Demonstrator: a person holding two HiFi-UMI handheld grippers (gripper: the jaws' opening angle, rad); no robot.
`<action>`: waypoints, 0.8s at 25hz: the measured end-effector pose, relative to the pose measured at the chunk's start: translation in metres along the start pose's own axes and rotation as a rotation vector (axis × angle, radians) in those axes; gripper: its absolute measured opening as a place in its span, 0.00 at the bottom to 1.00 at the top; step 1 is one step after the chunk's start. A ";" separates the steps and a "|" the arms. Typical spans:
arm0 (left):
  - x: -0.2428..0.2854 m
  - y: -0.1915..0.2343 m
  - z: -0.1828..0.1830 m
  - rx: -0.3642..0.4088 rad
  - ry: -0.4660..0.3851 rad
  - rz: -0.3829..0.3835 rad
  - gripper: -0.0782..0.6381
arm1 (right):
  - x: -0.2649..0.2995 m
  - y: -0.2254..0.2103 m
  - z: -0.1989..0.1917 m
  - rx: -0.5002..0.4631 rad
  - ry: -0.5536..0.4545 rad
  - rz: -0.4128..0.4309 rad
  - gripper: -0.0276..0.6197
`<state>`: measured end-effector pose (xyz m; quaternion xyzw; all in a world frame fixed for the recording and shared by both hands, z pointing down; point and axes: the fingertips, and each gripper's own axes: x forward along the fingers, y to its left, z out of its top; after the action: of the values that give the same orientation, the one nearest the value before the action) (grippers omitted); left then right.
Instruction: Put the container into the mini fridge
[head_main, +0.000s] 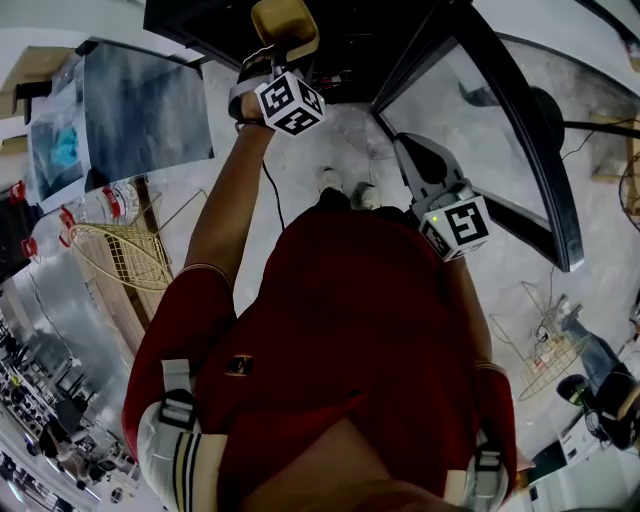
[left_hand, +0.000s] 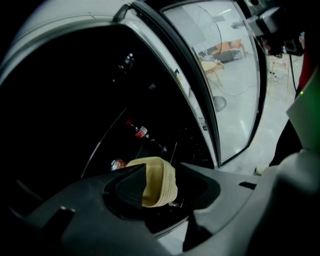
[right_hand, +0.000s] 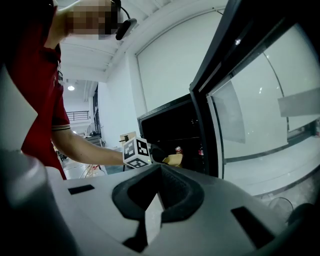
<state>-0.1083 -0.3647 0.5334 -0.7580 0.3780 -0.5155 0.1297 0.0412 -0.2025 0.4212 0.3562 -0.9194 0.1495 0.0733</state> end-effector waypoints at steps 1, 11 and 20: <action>-0.006 0.001 0.003 -0.017 -0.017 0.006 0.34 | 0.000 0.002 0.001 -0.001 -0.004 0.007 0.04; -0.079 -0.005 0.040 -0.270 -0.241 0.017 0.34 | 0.000 0.021 0.006 -0.015 -0.043 0.059 0.04; -0.168 -0.021 0.083 -0.520 -0.521 -0.018 0.30 | -0.003 0.040 0.014 -0.021 -0.080 0.089 0.04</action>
<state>-0.0567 -0.2476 0.3946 -0.8749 0.4438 -0.1928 0.0200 0.0164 -0.1772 0.3981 0.3197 -0.9381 0.1287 0.0335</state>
